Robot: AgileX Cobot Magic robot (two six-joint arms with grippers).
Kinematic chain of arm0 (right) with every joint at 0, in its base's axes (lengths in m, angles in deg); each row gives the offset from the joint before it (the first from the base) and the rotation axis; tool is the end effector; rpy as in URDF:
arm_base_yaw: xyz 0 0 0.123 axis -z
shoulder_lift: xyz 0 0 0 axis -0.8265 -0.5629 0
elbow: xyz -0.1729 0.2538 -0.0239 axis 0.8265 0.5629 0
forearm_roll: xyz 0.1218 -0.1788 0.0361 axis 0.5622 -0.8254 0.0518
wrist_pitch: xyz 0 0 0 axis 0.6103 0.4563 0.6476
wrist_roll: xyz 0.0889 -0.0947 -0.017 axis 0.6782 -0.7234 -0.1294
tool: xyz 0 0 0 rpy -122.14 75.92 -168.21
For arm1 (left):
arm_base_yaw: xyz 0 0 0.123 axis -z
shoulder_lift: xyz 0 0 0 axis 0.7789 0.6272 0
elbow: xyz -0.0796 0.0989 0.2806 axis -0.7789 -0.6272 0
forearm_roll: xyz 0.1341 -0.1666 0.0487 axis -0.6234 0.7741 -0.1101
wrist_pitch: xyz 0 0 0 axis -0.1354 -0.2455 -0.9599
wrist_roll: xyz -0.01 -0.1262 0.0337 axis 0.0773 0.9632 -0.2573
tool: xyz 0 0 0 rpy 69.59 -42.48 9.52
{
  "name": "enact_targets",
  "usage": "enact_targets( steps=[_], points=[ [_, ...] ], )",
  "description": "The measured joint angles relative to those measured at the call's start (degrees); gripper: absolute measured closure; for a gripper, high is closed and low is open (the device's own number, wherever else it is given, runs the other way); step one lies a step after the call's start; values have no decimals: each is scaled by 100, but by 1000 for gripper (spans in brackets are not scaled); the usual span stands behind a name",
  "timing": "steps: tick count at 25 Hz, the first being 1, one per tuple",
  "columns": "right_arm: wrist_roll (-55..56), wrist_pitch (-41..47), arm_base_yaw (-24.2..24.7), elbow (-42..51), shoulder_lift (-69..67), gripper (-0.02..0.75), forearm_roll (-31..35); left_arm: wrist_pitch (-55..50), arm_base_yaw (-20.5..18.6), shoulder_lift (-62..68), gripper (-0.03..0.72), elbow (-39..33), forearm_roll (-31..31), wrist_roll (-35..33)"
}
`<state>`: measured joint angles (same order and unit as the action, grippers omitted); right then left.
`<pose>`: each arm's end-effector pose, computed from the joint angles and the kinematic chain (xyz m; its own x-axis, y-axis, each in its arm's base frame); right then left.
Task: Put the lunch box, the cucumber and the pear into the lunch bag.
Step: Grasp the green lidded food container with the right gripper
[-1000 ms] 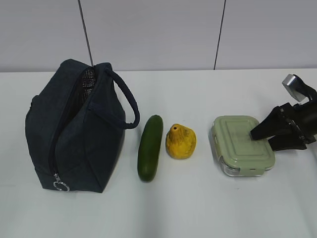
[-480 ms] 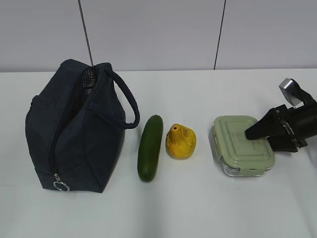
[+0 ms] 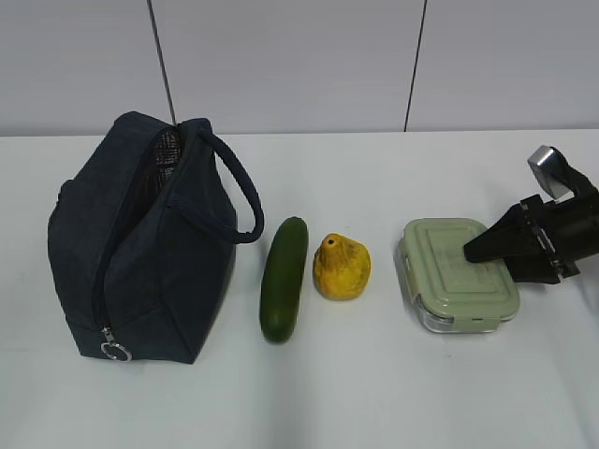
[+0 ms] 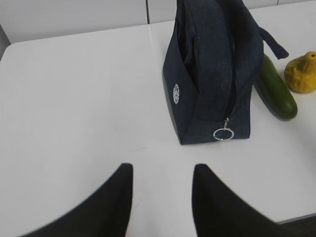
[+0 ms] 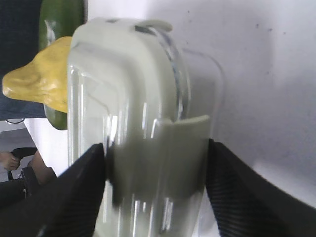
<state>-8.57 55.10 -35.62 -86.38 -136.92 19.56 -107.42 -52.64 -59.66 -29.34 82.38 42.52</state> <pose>0.3746 -0.0246 0.1300 -0.9693 0.0478 -0.2411 -0.1632 0.6083 0.7767 -0.0301 -0.0160 0.2457 -0.4469 0.0779 -0.8912 0.1183 0.9926 0.0275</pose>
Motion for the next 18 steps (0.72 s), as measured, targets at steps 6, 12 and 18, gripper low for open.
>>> enact_targets(
  steps=[6, 12, 18],
  points=[
    [0, 33, 0, 0, 0, 306, 35, 0, 0, 0, 447, 0, 0, 0],
    [0, 60, 0, 0, 0, 337, 58, 0, 0, 0, 447, 0, 0, 0],
    [0, 60, 0, 0, 0, 340, 80, 0, 0, 0, 447, 0, 0, 0]
  ],
)
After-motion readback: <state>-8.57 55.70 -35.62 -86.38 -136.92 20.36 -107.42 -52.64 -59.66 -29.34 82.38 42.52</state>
